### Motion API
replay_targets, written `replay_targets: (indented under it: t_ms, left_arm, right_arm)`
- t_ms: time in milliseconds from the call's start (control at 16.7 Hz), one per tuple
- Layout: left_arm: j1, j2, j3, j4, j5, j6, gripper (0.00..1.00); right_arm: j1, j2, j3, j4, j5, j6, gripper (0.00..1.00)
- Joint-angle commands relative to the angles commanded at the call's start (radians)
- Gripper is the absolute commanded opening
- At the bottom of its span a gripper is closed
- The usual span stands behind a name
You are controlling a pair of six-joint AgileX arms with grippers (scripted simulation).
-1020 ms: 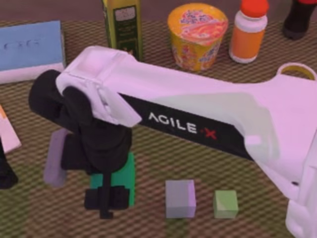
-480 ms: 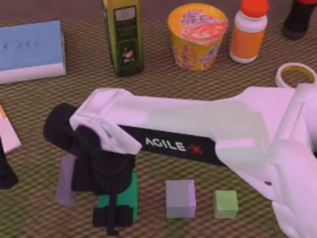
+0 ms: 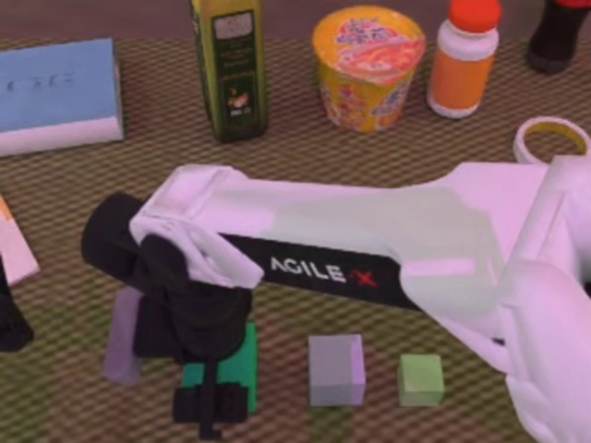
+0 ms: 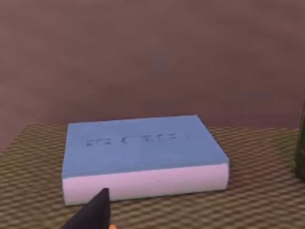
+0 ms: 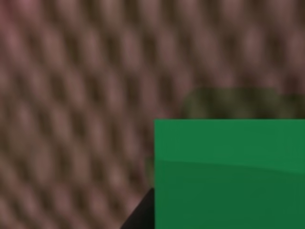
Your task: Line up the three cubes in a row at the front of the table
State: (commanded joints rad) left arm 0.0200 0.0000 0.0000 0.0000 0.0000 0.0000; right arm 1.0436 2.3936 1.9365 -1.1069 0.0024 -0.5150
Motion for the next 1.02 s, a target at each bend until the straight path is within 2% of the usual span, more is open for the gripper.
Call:
replay_targets:
  t_ms: [480,1020]
  left_arm:
    - [0.0,0.0,0.0,0.0,0.0,0.0,1.0]
    - [0.0,0.0,0.0,0.0,0.0,0.0,1.0]
  right_arm:
    - [0.0,0.0,0.0,0.0,0.0,0.0,0.98]
    - [-0.002,0.0,0.0,0.0,0.0,0.0,1.0]
